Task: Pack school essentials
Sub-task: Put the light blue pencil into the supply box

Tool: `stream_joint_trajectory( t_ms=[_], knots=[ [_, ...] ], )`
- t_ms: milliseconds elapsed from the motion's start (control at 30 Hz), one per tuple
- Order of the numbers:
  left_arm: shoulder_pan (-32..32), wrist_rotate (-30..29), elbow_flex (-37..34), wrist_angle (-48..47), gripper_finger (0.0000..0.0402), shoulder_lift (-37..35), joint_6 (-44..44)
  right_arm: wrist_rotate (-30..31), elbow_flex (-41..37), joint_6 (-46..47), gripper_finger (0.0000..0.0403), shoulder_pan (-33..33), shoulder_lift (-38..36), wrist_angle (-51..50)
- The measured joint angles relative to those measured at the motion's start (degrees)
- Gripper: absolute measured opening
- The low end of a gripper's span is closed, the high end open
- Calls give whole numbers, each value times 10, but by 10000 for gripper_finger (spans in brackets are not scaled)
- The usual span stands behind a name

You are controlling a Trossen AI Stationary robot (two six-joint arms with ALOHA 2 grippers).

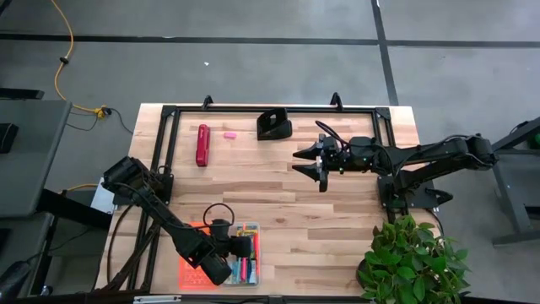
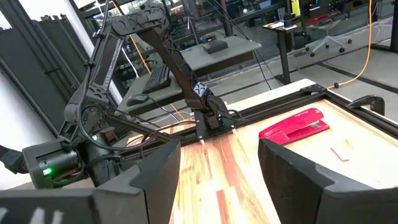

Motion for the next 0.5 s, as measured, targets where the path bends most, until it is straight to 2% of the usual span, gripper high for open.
stream_joint_trajectory(
  t_ms=[233, 500],
  knots=[
    [0, 0, 0, 0, 57, 0, 0, 0, 0, 0, 210, 0, 0, 0],
    [0, 6, -1, -24, 72, -8, 22, 0, 0, 0, 210, 0, 0, 0]
  ],
)
